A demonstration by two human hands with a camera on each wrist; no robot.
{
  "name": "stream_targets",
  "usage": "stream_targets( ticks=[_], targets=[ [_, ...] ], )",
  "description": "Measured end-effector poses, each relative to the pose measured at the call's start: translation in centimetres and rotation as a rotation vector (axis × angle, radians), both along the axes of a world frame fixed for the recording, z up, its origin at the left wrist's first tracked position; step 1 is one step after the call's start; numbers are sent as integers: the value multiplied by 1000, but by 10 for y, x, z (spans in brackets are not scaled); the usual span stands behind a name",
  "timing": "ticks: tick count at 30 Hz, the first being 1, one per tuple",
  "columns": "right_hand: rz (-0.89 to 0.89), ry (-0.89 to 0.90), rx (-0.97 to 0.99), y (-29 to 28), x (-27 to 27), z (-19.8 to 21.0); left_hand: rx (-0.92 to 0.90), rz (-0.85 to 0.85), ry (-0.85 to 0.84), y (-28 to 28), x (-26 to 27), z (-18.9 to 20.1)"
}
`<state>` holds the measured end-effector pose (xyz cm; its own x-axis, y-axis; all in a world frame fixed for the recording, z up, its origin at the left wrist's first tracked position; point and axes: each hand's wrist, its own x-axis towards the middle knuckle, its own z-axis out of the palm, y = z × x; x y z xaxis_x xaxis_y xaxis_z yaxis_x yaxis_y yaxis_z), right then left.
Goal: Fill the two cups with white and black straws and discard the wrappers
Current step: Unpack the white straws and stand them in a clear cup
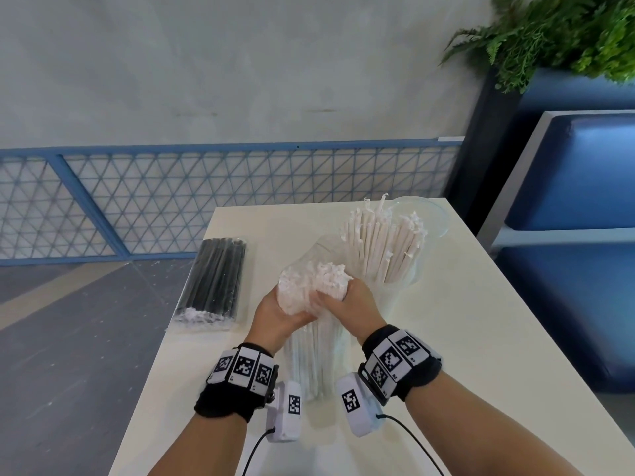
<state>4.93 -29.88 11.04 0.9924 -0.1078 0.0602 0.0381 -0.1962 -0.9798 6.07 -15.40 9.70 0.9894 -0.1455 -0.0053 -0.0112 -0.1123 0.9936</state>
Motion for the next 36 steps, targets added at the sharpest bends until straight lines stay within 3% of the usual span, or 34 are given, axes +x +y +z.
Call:
stream_targets(
  ticks=[8, 14, 20, 23, 30, 36],
  targets=[
    [-134, -92, 211, -16, 5, 45, 73, -5, 36, -4, 5, -5],
    [-270, -15, 443, -23, 16, 56, 100, -9, 45, -7, 5, -3],
    [-23, 68, 392, -30, 7, 50, 92, -25, 7, -10, 3, -2],
    [-2, 97, 320, -26, 4, 41, 94, -29, -14, -11, 3, -2],
    [-147, -58, 412, -29, 5, 63, 106, -15, 22, -6, 7, -4],
    [-339, -94, 689, -45, 18, 83, 96, -18, 23, -1, 9, -1]
  ],
)
